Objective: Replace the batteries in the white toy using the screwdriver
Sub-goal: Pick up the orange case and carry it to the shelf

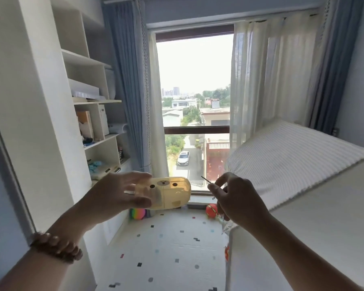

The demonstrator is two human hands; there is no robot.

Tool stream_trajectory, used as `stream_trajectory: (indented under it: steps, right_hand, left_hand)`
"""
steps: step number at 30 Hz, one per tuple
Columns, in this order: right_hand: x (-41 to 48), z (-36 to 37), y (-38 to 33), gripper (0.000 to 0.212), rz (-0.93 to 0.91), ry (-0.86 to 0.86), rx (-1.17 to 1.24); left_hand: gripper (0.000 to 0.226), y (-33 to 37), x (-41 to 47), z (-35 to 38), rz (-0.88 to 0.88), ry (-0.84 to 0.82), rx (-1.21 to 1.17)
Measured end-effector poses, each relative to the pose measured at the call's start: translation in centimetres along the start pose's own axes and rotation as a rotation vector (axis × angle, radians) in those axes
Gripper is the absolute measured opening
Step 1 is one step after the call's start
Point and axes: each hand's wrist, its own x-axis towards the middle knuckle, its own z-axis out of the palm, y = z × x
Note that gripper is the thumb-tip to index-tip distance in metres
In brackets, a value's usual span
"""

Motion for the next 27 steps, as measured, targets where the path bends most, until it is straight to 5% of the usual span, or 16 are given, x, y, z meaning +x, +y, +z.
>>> stream_trajectory:
  steps: [9, 27]
  right_hand:
    - [15.8, 5.9, 5.1, 0.016, -0.063, 0.005, -0.021]
    - [39.4, 19.7, 12.6, 0.015, 0.093, -0.039, -0.012]
  left_hand:
    - [0.062, -6.9, 13.8, 0.2, -0.051, 0.030, -0.068]
    - [0.073, -26.6, 40.2, 1.8, -0.044, -0.080, -0.154]
